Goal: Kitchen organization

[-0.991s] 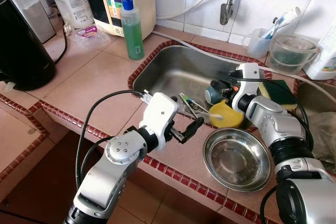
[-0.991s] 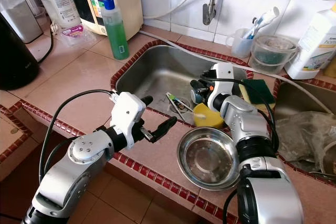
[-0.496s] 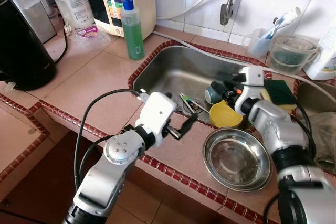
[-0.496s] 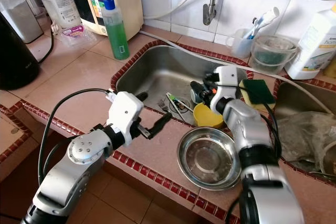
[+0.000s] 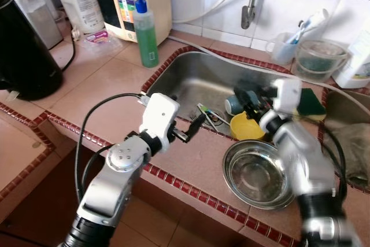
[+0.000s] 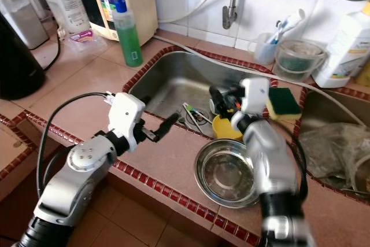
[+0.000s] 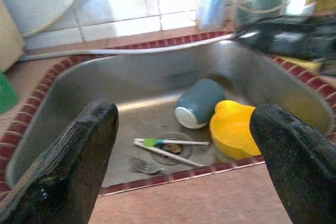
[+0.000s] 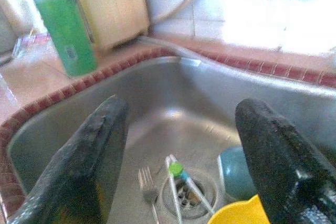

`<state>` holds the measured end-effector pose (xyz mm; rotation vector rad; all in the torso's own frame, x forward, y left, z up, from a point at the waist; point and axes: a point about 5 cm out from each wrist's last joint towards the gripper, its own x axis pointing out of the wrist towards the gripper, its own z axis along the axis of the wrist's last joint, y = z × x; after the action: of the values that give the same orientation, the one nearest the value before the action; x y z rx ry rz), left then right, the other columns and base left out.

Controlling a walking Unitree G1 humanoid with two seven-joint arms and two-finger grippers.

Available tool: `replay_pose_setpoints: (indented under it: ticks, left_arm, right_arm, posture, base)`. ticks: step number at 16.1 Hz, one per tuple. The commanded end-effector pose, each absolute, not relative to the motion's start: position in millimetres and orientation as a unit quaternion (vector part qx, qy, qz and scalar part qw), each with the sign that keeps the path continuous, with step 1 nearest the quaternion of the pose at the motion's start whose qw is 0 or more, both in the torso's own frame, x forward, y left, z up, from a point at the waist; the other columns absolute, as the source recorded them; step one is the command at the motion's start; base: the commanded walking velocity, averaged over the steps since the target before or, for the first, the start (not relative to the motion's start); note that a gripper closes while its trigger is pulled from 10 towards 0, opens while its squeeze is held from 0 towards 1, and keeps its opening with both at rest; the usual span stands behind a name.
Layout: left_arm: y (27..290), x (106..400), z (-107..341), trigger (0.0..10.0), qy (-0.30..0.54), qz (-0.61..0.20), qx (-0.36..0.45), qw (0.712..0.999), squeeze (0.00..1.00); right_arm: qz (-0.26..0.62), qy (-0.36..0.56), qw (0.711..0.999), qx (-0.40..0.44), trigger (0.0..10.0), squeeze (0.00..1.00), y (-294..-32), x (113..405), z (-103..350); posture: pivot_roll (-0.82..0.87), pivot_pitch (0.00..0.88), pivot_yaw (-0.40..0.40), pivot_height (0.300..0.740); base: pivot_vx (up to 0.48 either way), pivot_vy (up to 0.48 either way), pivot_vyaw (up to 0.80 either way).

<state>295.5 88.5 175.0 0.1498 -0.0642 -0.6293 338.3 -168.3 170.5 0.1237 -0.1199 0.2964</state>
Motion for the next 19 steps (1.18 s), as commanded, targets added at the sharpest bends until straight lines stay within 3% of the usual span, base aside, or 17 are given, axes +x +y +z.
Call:
replay_pose_setpoints:
  ticks: [1,7,11,18,19]
  left_arm:
    - [94.0,297.6,175.5,10.0,-0.034,-0.302,0.076,0.950,0.00]
    - [137.6,302.5,168.7,10.0,-0.053,-0.206,0.026,0.977,0.00]
    - [162.4,298.8,157.6,10.0,-0.051,-0.124,0.008,0.991,0.00]
    - [161.4,283.2,145.5,10.0,-0.078,-0.087,0.005,0.993,0.00]
    - [160.1,282.7,145.3,10.0,-0.080,-0.087,0.004,0.993,0.00]
  right_arm:
    - [0.138,-0.091,0.985,0.053,10.0,1.00,-169.4,335.7,182.4]
    - [0.049,-0.175,0.983,-0.006,10.0,1.00,-174.0,303.8,189.1]
    - [0.052,-0.163,0.985,0.008,10.0,1.00,-151.4,287.7,170.0]
    - [0.060,-0.176,0.982,-0.037,10.0,1.00,-142.6,279.1,161.1]
    - [0.062,-0.174,0.982,-0.038,10.0,0.00,-143.2,278.3,160.3]
  posture:
    - [-0.16,0.038,0.044,0.740]
    - [-0.15,0.007,0.042,0.740]
    - [-0.16,0.000,0.040,0.740]
    - [-0.16,0.000,0.031,0.740]
    - [-0.16,0.000,0.030,0.740]
  base:
    - [0.000,0.000,0.00]
    - [0.000,0.000,0.00]
    - [0.000,0.000,0.00]
    - [0.000,0.000,0.00]
    - [0.000,0.000,0.00]
